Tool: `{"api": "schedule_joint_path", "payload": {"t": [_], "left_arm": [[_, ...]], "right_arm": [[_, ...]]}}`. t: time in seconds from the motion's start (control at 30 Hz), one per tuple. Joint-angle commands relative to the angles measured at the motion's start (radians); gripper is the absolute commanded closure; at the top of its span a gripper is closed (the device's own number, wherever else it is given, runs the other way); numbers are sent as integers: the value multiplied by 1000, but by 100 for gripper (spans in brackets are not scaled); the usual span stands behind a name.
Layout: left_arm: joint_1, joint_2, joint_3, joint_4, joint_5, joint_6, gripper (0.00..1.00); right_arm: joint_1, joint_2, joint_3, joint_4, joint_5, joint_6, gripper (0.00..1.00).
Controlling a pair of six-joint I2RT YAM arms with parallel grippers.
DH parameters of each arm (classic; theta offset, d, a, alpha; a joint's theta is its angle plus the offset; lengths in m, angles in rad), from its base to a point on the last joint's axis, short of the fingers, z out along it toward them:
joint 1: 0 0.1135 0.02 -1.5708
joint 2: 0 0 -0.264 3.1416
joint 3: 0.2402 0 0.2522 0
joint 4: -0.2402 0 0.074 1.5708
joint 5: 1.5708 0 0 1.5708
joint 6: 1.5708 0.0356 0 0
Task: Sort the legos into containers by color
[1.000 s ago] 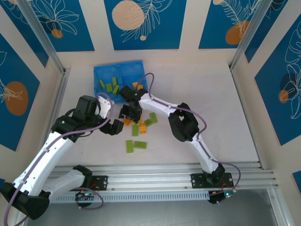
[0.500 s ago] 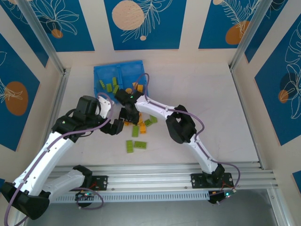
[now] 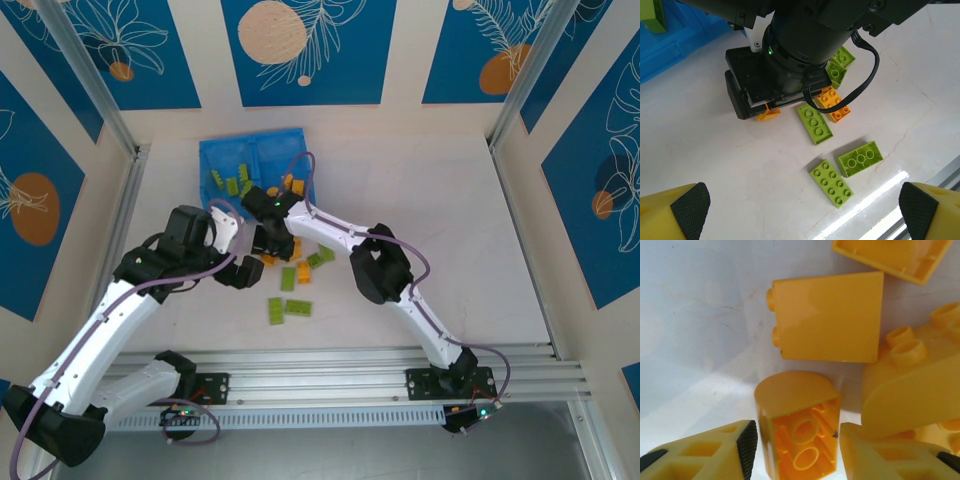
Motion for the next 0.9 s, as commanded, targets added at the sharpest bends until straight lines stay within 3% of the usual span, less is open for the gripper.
{"api": "schedule_joint_path", "payload": {"t": [0.0,0.2,0.37,0.63,0.87], "left_arm": [[-8,-16,-12,18,-5,4,0],[-8,-26,-25,24,-9,16,0],[-9,-38,-41,29,-6,18,0],[-9,-97,-81,64,23,46,0],[-8,-186,-124,150,44,21,0]], "right_arm": [[13,101,-1,-81,112,-63,53],[34,146,46,-146,120,-138,51],[37,118,32,-145,136,-161,56],[25,-130,-82,7,41,-230,62],[-5,-322,-157,56,114,-272,62]]}}
